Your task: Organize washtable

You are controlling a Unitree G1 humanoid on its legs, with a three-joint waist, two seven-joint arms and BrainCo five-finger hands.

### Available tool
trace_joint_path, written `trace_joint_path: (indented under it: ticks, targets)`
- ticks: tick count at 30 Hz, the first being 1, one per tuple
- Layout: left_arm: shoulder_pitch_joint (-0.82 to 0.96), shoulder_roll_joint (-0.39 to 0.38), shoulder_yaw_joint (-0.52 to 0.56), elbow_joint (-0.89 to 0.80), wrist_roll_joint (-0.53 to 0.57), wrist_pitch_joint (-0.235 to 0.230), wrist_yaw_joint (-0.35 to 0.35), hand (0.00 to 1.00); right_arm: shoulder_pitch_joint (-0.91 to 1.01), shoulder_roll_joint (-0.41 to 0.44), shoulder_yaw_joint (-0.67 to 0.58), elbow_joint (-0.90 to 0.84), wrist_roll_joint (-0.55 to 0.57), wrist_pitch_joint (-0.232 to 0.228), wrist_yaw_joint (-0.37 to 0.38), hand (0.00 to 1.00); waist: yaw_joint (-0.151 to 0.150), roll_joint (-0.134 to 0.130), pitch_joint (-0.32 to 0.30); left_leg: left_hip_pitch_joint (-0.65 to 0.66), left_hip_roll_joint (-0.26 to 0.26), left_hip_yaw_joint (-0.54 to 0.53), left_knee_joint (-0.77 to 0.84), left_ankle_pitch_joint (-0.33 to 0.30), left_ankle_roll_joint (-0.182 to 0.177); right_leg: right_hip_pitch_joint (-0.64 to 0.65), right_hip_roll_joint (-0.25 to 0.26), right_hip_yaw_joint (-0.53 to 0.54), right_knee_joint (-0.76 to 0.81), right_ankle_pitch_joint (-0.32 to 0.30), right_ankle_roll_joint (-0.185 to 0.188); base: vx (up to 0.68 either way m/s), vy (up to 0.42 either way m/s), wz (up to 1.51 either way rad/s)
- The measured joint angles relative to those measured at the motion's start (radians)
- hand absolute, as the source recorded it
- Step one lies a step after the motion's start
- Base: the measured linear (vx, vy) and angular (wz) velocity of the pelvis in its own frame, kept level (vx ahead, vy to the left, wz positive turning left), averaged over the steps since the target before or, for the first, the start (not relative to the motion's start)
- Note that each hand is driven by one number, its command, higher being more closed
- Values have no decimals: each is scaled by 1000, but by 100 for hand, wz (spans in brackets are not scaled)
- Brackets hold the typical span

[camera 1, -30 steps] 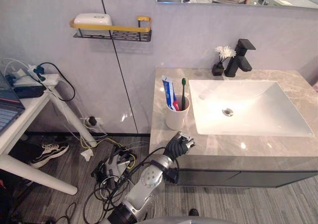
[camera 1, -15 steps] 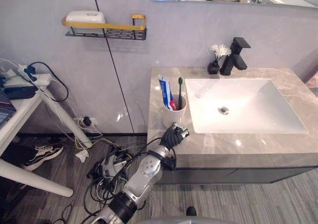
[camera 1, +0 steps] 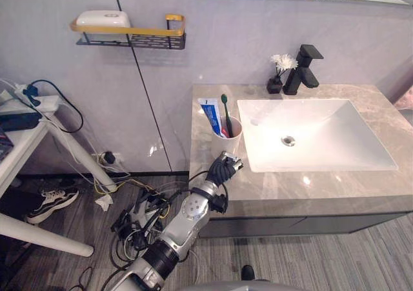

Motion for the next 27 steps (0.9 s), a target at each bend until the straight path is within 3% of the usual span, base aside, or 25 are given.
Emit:
trace_joint_path:
  ticks: [6,22,27]
  targets:
    - [-34,-2,35,18,34,1,24,100,-2,6,-30,-2,1,0,0,0,-19,5,4,7,1,8,-3,0,0,-5,3,10,0,0,0,18,0,-6]
    - [-152,-32,116,131,53,-2,89,100,-5,12,-59,-6,1,0,0,0,-23,10,28,4,2,31,-8,-1,0,-20,5,23,0,0,0,2,1,-2]
    - [-180,-39,149,139,53,-1,112,100,-13,18,-79,-7,2,-1,-1,0,-37,16,47,7,2,37,-11,-2,-1,-23,6,30,0,1,0,6,2,-3]
